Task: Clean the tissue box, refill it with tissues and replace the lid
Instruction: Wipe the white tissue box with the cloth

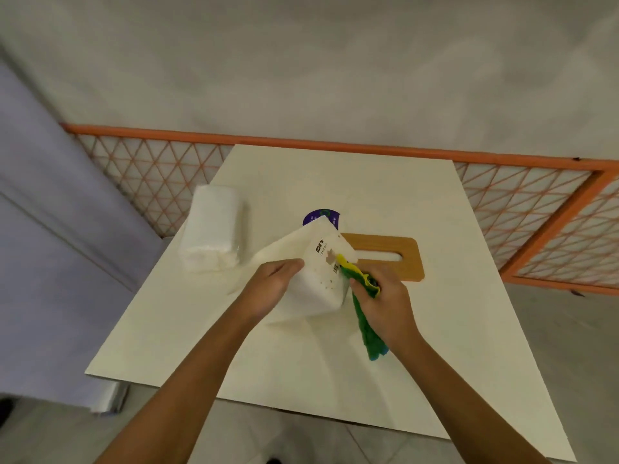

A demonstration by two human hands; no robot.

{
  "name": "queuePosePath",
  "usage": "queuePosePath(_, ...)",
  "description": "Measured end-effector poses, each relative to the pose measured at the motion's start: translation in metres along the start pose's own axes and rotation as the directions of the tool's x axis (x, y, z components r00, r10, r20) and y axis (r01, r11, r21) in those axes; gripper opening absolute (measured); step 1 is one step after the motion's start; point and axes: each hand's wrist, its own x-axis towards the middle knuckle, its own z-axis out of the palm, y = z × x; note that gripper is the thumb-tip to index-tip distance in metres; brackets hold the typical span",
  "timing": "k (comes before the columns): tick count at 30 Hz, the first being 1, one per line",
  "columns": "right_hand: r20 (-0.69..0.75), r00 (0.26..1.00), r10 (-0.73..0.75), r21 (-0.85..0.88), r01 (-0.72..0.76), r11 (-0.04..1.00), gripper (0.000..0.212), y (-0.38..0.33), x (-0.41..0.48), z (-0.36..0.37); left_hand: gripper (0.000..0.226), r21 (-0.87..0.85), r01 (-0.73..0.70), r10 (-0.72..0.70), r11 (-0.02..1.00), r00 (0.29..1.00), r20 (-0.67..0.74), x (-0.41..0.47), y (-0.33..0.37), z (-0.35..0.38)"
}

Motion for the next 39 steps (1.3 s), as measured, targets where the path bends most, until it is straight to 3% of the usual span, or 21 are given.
queuePosePath(4,0.058,0.92,-0.388,-0.188,0.392,0.9,0.028,-0.02,-0.003,0.015,0.028,-0.09,0.003,-0.01,0.996,0.997,-0.081,0.0,-0.004,-0.015)
queuePosePath(7,0.121,0.825,-0.552,-0.295,0.561,0.773,0.038,-0.044,0.005,0.021,0.025,-0.123,0.017,-0.028,0.992,0.996,-0.087,-0.001,-0.007,-0.026)
queuePosePath(12,0.134,0.816,-0.562,-0.408,0.562,0.72,0.046,-0.064,0.014,0.038,0.026,-0.214,0.023,-0.046,0.977,0.993,-0.104,0.003,-0.009,-0.037)
queuePosePath(16,0.163,0.749,-0.642,-0.429,0.64,0.638,0.043,-0.062,0.009,0.044,0.024,-0.202,0.017,-0.036,0.979,0.995,-0.092,0.006,-0.009,-0.042)
queuePosePath(21,0.069,0.796,-0.602,-0.419,0.571,0.706,0.043,-0.072,0.028,0.044,0.025,-0.196,0.017,-0.029,0.98,0.998,-0.055,0.011,-0.008,-0.042)
queuePosePath(26,0.085,0.672,-0.736,-0.396,0.7,0.594,0.045,-0.067,0.01,0.048,0.026,-0.223,-0.004,-0.006,0.975,0.999,-0.043,0.017,-0.008,-0.049)
queuePosePath(31,0.039,0.734,-0.678,-0.489,0.606,0.628,0.042,-0.079,0.026,0.053,0.028,-0.197,-0.024,0.014,0.98,0.999,-0.052,0.023,-0.007,-0.049)
queuePosePath(33,0.03,0.689,-0.724,-0.514,0.632,0.58,0.042,-0.08,0.023,0.058,0.029,-0.17,-0.043,0.029,0.984,0.996,-0.083,0.026,-0.007,-0.05)
queuePosePath(36,0.125,0.616,-0.778,-0.558,0.691,0.458,0.042,-0.065,0.008,0.056,0.028,-0.222,-0.055,0.027,0.973,0.991,-0.128,0.032,-0.007,-0.053)
queuePosePath(39,0.183,0.584,-0.791,-0.573,0.717,0.397,0.042,-0.055,0.004,0.05,0.028,-0.21,-0.062,0.032,0.976,0.989,-0.141,0.036,-0.006,-0.057)
